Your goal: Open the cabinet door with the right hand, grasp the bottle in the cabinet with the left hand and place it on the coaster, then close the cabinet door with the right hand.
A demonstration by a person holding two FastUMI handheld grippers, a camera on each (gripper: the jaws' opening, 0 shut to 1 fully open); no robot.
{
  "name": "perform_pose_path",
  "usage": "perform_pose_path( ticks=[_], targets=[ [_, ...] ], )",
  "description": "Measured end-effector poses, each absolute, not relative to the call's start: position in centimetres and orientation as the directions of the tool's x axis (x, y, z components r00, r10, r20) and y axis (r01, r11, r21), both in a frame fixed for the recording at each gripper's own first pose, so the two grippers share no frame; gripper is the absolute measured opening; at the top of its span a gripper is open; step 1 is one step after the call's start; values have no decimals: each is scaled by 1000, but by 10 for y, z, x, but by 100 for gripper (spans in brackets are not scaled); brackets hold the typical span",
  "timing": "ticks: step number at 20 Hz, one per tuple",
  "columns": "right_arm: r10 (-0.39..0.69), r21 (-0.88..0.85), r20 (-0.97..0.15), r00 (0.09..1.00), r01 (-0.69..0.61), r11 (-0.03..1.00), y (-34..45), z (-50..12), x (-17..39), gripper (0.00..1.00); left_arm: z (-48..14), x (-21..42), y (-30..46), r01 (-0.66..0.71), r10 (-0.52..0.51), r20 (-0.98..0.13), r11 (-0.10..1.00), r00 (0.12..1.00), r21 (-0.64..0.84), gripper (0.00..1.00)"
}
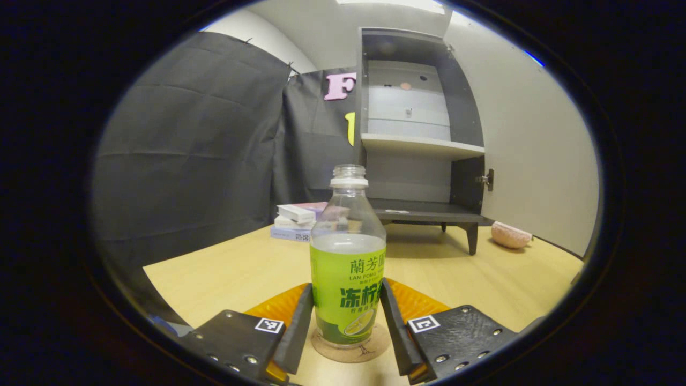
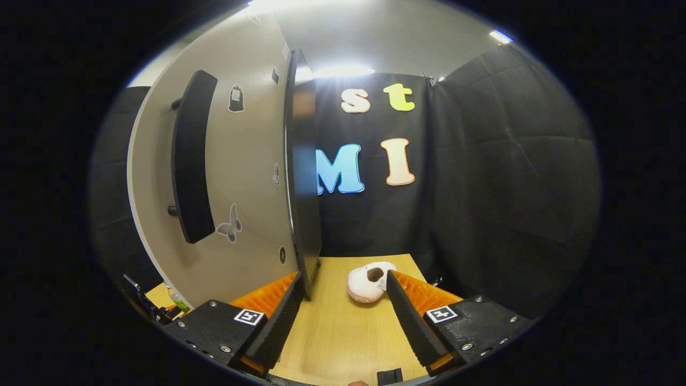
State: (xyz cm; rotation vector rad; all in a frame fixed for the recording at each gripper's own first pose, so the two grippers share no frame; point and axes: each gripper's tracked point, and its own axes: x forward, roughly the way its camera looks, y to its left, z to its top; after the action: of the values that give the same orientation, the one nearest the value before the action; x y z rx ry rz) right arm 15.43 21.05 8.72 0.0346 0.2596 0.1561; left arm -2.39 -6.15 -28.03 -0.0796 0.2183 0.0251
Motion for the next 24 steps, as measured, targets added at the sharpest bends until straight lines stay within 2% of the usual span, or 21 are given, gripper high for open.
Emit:
perform_pose_path(
  ticks=[1, 2, 3, 4, 6, 7, 8, 9, 10, 16, 17, 18, 19, 22, 24],
  targets=[
    [164, 53, -252, 954, -156, 986, 212, 87, 155, 94, -282, -27, -62, -35, 18, -226, 997, 974, -75, 64],
    [178, 58, -257, 950, -168, 984, 214, 86, 155, 94, -281, -29, -62, -37, 20, -226, 997, 974, -72, 73],
    [190, 62, -266, 945, -180, 982, 217, 84, 153, 94, -280, -30, -63, -36, 19, -228, 997, 974, -73, 69],
    [197, 62, -272, 942, -187, 980, 217, 84, 150, 94, -283, -31, -62, -42, 23, -244, 997, 970, -71, 72],
    [208, 62, -270, 940, -198, 978, 219, 84, 149, 94, -280, -31, -60, -53, 36, -251, 997, 967, -60, 72],
    [212, 63, -267, 940, -202, 977, 220, 84, 150, 94, -275, -30, -60, -53, 38, -252, 997, 967, -51, 76],
    [215, 64, -265, 940, -205, 977, 220, 84, 150, 94, -272, -30, -59, -51, 40, -251, 998, 967, -39, 89],
    [218, 64, -261, 940, -208, 976, 221, 84, 150, 94, -267, -29, -59, -46, 38, -249, 998, 968, -30, 83],
    [218, 63, -255, 942, -208, 976, 221, 86, 151, 94, -261, -29, -59, -45, 37, -246, 999, 969, -25, 87],
    [187, 66, -195, 963, -177, 982, 214, 97, 162, 94, -219, -32, -59, -52, 52, -232, 999, 971, 6, 87],
    [187, 72, -180, 966, -177, 982, 216, 98, 164, 94, -210, -33, -56, -58, 63, -223, 998, 973, 26, 82],
    [190, 81, -167, 968, -178, 981, 217, 100, 166, 94, -200, -35, -55, -59, 67, -215, 997, 974, 41, 87],
    [194, 89, -158, 968, -182, 979, 220, 101, 168, 94, -189, -37, -56, -60, 69, -210, 997, 975, 48, 82],
    [208, 121, -138, 968, -192, 974, 226, 108, 172, 94, -155, -44, -50, -74, 80, -187, 996, 979, 44, 91],
    [199, 134, -112, 974, -184, 974, 227, 114, 178, 94, -133, -49, -42, -85, 91, -169, 996, 981, 40, 91]
  ],
)
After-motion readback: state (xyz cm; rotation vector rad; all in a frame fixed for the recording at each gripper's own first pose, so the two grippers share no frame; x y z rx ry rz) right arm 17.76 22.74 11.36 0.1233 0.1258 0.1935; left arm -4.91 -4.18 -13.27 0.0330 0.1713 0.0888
